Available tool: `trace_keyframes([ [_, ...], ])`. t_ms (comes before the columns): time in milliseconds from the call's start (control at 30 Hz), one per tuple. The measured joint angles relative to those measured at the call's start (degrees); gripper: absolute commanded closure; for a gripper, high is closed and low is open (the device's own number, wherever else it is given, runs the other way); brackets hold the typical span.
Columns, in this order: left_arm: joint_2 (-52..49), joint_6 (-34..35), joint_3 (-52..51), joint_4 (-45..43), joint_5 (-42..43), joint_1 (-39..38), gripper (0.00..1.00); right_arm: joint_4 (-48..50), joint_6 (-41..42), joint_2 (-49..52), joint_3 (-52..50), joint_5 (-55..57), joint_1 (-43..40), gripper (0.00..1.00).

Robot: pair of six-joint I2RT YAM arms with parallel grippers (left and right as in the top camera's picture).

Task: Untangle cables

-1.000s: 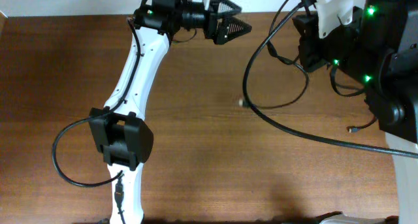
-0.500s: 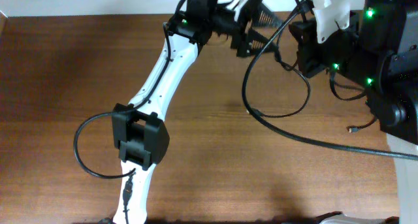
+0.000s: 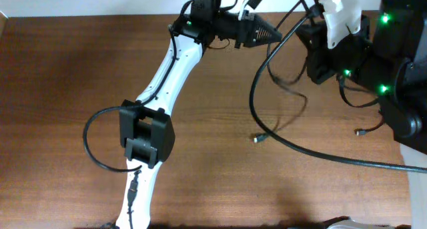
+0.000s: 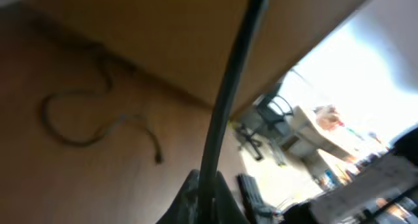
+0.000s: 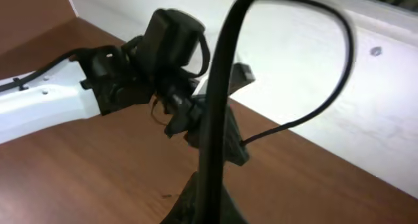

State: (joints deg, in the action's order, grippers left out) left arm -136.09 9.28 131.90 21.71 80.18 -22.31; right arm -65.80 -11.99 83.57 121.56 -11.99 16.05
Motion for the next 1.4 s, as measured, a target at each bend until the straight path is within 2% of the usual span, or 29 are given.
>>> trace_keyframes([
  [33,-0.44,-2.32,0.35,7.37,-4.33,0.33,1.0,-0.26,-0.02,-0.04,0.0,2.36,-0.17,0.96],
  [67,-0.55,-6.25,0.46,20.37,-11.41,1.79,1.0,-0.66,-0.04,-0.2,-0.07,5.14,-1.11,0.96],
  [133,-1.38,-14.73,0.31,37.73,-25.33,8.09,1.0,-1.07,-0.07,-0.52,-0.15,7.23,-5.25,0.96],
  [200,-1.66,-20.37,0.28,43.32,-29.27,15.04,1.0,-1.51,-0.13,-0.2,-0.72,5.95,-6.54,0.96],
  [300,-1.66,-22.8,0.33,41.86,-29.16,15.91,1.0,-1.25,-0.02,0.59,-0.72,4.59,-6.71,0.94],
  [333,-1.66,-23.06,0.33,41.35,-28.2,14.75,1.0,-1.22,0.02,0.59,-0.7,3.19,-7.04,0.01],
  [400,-2.49,-22.8,3.67,41.72,-27.3,12.24,1.0,-1.42,1.05,0.59,-0.7,1.14,-7.08,0.01],
  [467,-3.15,-22.08,14.05,40.57,-25.88,6.97,1.0,0.28,2.23,0.5,-0.57,1.64,-7.08,0.01],
  [533,-3.02,-19.41,25.09,34.67,-24.65,2.03,1.0,1.05,3.96,0.13,1.79,2.86,-7.08,0.01],
  [567,-2.67,-16.37,27.32,29.86,-25.27,0.48,1.0,0.68,4.52,-0.66,5.11,3.13,-7.08,0.01],
  [700,-2.84,-2.67,27.32,5.77,-28.94,-3.5,1.0,-5.55,4.83,-6.1,13.27,3.34,-7.08,0.01],
  [800,-5.73,0.92,27.65,-1.53,-36.63,-12.96,1.0,-7.48,5.86,-5.11,13.25,3.34,-7.08,0.02],
  [867,-12.98,2.64,27.69,-10.29,-40.24,-20.7,1.0,-8.66,6.01,-3.96,13.07,3.34,-7.08,0.01],
  [933,-20.17,5.9,27.58,-13.22,-42.99,-24.65,1.0,-10.23,6.01,-4.02,13.07,3.37,-7.08,0.01],
  [1067,-27.76,13.66,27.41,-13.73,-47.32,-29.29,1.0,-13.03,6.01,-4.02,13.07,3.37,-7.08,0.01],
  [1100,-29.03,14.23,27.41,-12.72,-47.93,-31.8,0.79,-13.4,5.99,-4.02,13.07,3.37,-7.08,0.01],
  [1133,-29.27,14.4,27.41,-12.7,-48.28,-33.03,0.01,-13.94,6.01,-4.02,13.07,3.37,-7.08,0.01],
  [1200,-29.4,15.04,27.41,-12.52,-48.96,-35.15,0.01,-14.91,6.01,-4.02,13.07,3.37,-7.08,0.01],
  [1300,-29.42,15.41,27.82,-12.55,-48.54,-34.16,0.01,-15.23,5.99,-5.11,13.07,3.67,-7.08,0.01],
  [1333,-29.42,15.41,29.42,-10.54,-47.12,-32.89,0.01,-15.23,5.99,-5.99,13.07,4.81,-7.08,0.01],
  [1400,-29.31,14.95,35.06,-0.2,-44.87,-28.7,0.01,-15.02,5.99,-7.39,13.09,7.15,-7.08,0.01],
])
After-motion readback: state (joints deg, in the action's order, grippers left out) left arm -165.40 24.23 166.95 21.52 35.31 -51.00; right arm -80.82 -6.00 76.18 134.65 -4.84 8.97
